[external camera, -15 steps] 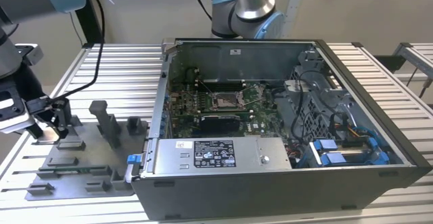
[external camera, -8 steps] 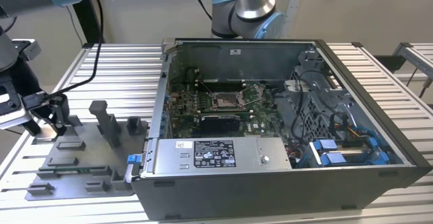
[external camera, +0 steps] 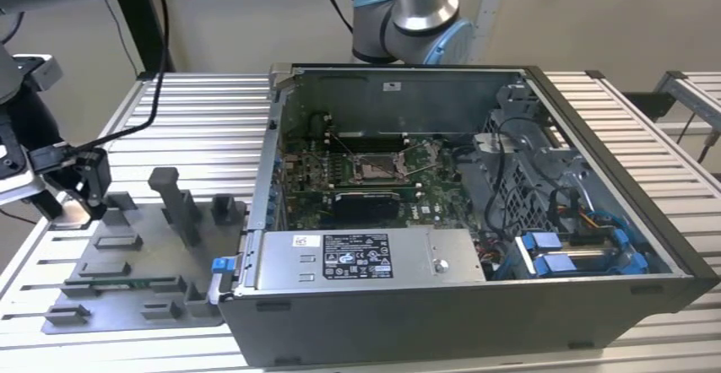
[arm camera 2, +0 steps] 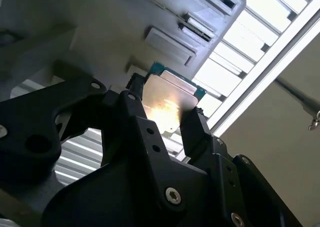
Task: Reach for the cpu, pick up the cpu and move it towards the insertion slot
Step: 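Pick up the cpu and move it towards the insertion slot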
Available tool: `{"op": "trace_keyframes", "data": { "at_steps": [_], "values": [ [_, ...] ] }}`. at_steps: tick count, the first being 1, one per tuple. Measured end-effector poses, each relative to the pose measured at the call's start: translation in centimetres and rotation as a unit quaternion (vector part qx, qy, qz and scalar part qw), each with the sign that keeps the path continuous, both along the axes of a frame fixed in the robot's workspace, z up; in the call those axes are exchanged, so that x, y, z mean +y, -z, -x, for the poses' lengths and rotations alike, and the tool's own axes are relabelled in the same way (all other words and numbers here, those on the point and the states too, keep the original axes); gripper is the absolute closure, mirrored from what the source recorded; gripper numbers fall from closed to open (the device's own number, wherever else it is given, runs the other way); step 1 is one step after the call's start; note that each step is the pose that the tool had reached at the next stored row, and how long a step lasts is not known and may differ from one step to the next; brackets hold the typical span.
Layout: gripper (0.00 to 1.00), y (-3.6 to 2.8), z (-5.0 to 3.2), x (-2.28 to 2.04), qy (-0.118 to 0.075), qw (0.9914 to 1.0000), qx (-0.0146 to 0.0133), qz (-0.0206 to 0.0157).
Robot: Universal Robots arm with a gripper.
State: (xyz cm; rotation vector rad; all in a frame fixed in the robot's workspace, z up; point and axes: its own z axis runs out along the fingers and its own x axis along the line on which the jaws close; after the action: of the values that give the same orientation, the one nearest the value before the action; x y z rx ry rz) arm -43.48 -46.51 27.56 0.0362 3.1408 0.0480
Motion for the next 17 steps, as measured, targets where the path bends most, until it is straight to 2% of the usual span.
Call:
{"op": "trace_keyframes", "data": {
  "at_steps": [9, 17],
  "values": [
    [1.00, -0.77, 0.00, 0.00, 0.000, 1.00000, 0.0000, 0.0000],
    [1.00, -1.93, 0.00, 0.00, 0.000, 1.00000, 0.0000, 0.0000]
  ]
}}
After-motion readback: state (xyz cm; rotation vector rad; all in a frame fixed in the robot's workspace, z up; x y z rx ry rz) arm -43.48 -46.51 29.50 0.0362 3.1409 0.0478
